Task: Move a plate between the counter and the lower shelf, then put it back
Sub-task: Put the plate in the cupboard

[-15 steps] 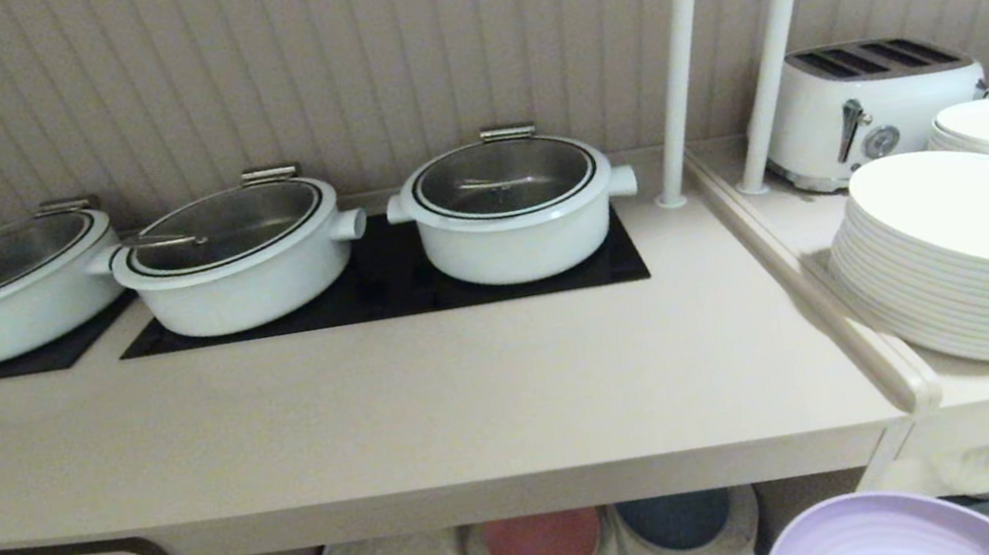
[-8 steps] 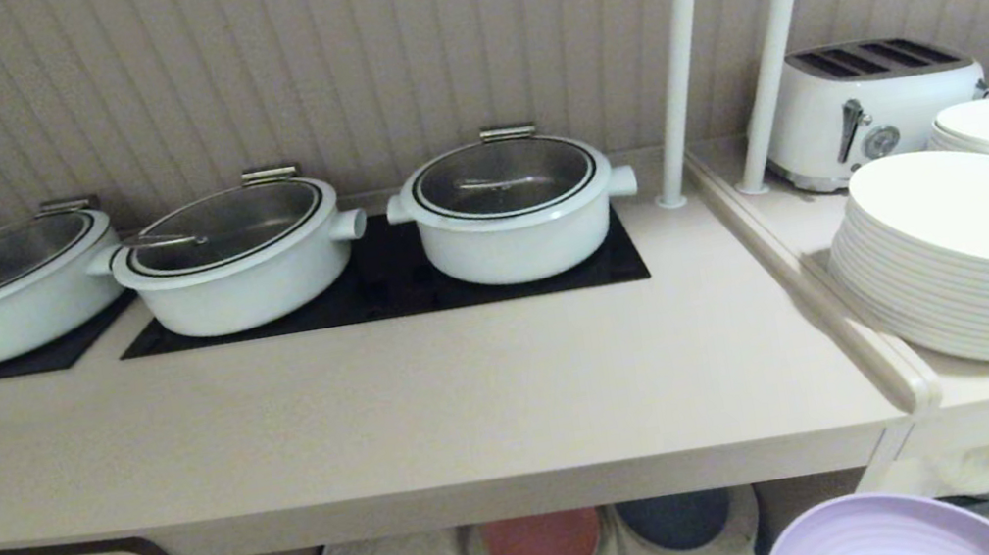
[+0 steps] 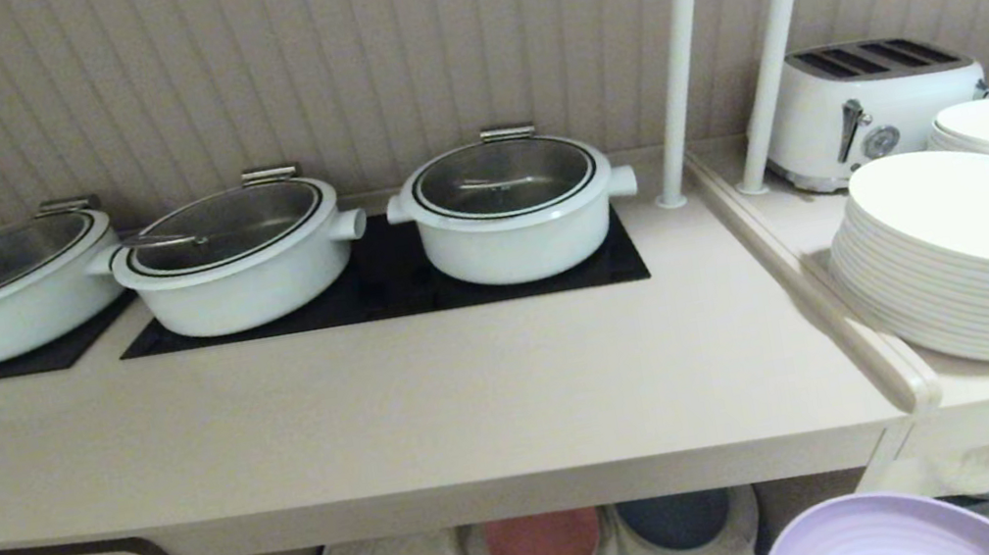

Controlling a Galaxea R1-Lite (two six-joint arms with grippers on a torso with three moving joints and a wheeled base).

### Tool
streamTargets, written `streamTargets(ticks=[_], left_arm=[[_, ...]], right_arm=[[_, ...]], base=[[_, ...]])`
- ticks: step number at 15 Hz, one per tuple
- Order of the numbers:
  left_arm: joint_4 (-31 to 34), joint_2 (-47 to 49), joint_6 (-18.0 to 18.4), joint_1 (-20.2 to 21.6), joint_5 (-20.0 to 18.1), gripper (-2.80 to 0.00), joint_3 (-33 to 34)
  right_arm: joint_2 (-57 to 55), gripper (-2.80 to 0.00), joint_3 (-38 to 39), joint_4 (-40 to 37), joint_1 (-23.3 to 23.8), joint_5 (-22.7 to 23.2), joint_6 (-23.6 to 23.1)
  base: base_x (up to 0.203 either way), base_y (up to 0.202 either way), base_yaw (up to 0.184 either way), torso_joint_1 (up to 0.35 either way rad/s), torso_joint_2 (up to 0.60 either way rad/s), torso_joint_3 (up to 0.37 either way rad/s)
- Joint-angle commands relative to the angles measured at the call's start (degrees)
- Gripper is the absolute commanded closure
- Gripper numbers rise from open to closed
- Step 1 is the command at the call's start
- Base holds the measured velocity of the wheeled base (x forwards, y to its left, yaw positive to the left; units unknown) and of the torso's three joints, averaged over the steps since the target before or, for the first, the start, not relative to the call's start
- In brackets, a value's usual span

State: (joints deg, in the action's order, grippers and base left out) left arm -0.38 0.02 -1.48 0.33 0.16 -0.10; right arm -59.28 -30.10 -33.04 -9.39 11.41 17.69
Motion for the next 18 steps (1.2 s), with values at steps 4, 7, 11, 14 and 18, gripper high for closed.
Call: streamTargets(ticks=[4, 7, 11, 14, 18], left_arm=[[0.03, 0.06, 0.08, 0.02, 0.02, 0.0, 0.01], [0.03, 0.06, 0.08, 0.02, 0.02, 0.0, 0.01], [0.03, 0.06, -0.01, 0.02, 0.02, 0.0, 0.01], [0.03, 0.06, 0.08, 0.02, 0.02, 0.0, 0.01], [0.03, 0.06, -0.01, 0.02, 0.02, 0.0, 0.01]], right_arm=[[-0.13, 0.0, 0.04, -0.19, -0.02, 0.1, 0.15], [-0.13, 0.0, -0.14, -0.27, -0.02, 0.1, 0.07], [-0.13, 0.0, -0.29, -0.19, -0.02, 0.04, 0.07], [-0.13, 0.0, -0.31, -0.19, -0.02, -0.16, 0.07], [-0.13, 0.0, -0.31, -0.1, -0.02, -0.25, 0.09]], base=[[0.0, 0.0, 0.0, 0.0, 0.0, 0.0], [0.0, 0.0, 0.0, 0.0, 0.0, 0.0], [0.0, 0.0, 0.0, 0.0, 0.0, 0.0], [0.0, 0.0, 0.0, 0.0, 0.0, 0.0], [0.0, 0.0, 0.0, 0.0, 0.0, 0.0]])
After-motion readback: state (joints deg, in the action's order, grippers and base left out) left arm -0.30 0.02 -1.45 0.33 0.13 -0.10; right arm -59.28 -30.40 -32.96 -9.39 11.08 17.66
